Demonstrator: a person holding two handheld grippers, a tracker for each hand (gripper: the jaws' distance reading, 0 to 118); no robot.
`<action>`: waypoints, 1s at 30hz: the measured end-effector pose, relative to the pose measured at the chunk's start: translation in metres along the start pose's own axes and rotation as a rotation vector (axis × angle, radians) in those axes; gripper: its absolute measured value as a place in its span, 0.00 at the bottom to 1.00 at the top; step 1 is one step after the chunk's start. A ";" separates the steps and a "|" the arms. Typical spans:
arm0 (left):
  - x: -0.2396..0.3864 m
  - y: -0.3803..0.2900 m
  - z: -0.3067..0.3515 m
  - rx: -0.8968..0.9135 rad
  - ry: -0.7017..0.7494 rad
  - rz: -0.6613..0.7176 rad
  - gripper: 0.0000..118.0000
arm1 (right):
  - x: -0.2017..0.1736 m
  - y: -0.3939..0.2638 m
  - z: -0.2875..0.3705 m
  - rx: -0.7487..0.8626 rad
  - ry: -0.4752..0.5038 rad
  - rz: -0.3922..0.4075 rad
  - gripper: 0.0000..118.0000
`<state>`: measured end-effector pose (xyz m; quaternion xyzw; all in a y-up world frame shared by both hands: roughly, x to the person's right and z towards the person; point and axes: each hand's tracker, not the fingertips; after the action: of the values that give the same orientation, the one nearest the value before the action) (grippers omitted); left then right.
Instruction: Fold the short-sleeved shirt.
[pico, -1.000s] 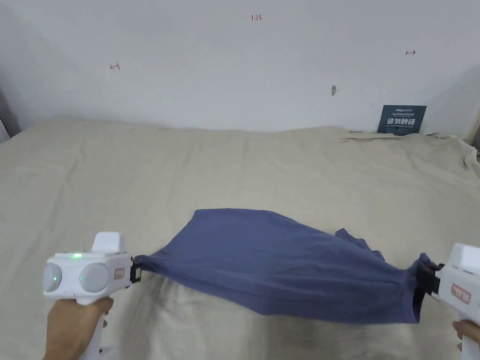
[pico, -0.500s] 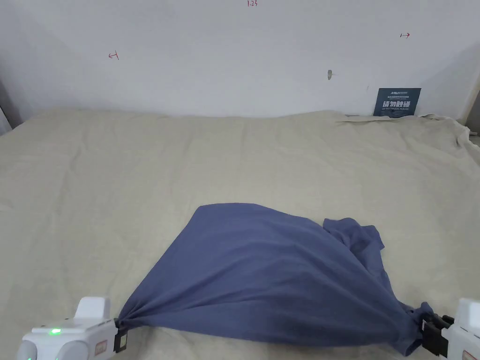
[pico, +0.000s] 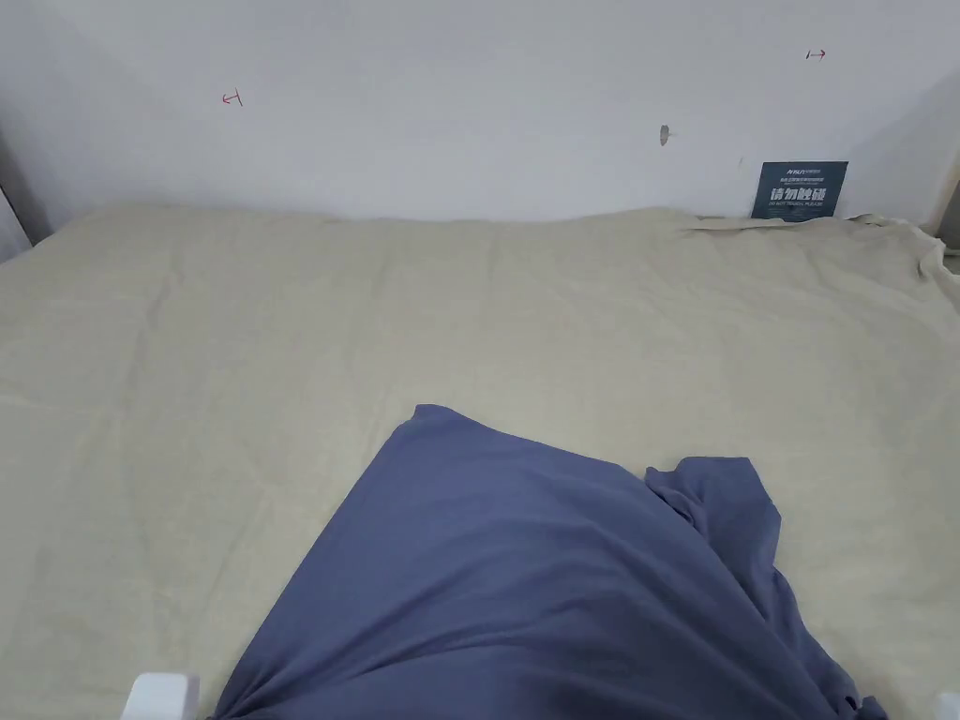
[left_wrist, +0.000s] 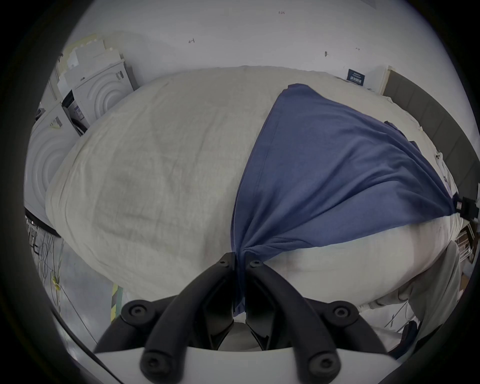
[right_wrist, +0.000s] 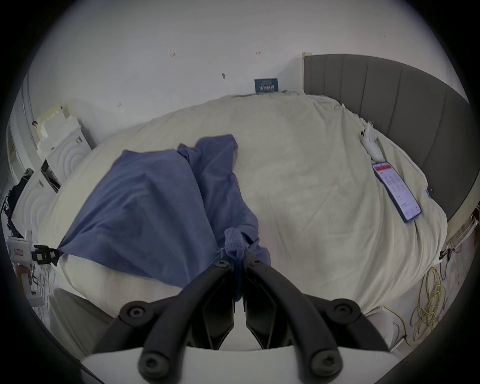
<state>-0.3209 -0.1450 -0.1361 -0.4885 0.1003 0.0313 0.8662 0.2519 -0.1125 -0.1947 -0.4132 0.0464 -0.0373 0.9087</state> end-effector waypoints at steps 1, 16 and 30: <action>0.000 0.001 -0.005 -0.013 -0.002 0.014 0.03 | 0.000 -0.001 -0.006 -0.021 -0.014 -0.003 0.02; 0.019 0.034 0.021 0.051 -0.019 0.113 0.93 | -0.011 0.016 0.003 0.039 -0.069 0.016 0.81; 0.067 0.125 0.124 0.536 -0.075 0.057 0.93 | -0.048 0.098 0.102 0.499 -0.026 0.049 0.83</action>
<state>-0.2569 0.0227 -0.1927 -0.2375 0.0866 0.0460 0.9664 0.2192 0.0336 -0.1995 -0.1754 0.0340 -0.0201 0.9837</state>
